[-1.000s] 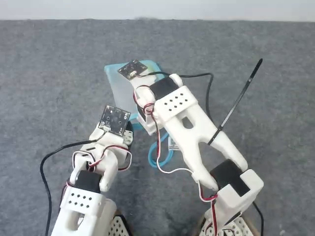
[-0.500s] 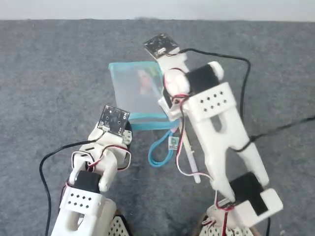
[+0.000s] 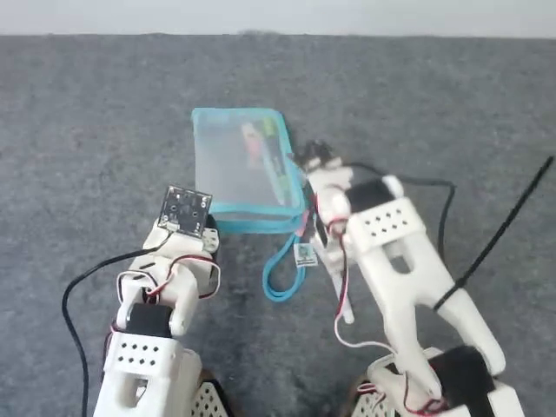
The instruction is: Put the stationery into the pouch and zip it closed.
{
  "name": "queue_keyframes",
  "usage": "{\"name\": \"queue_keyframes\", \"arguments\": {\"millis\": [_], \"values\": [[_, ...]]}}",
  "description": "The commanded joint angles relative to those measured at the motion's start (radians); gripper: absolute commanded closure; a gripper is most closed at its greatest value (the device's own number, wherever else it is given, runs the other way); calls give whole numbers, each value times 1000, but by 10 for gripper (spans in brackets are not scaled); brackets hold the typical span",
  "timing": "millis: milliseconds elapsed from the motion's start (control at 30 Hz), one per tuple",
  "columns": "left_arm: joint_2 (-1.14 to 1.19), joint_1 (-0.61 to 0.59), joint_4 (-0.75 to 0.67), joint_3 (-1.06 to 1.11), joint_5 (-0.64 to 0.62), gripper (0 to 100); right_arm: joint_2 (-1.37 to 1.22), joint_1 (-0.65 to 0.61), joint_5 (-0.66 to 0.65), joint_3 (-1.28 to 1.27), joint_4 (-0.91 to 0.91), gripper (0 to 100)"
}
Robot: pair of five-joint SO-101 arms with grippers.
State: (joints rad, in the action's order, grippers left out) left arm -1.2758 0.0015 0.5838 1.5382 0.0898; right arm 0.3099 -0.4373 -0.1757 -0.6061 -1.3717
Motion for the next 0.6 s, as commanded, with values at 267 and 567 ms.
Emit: {"name": "queue_keyframes", "arguments": {"millis": [267, 567], "values": [[-12, -6, -37, -10, -9, 987, 68, 2, -11, -315, 318, 786], [-12, -8, -32, -10, -9, 987, 67, 12, -17, -384, 400, 786]]}}
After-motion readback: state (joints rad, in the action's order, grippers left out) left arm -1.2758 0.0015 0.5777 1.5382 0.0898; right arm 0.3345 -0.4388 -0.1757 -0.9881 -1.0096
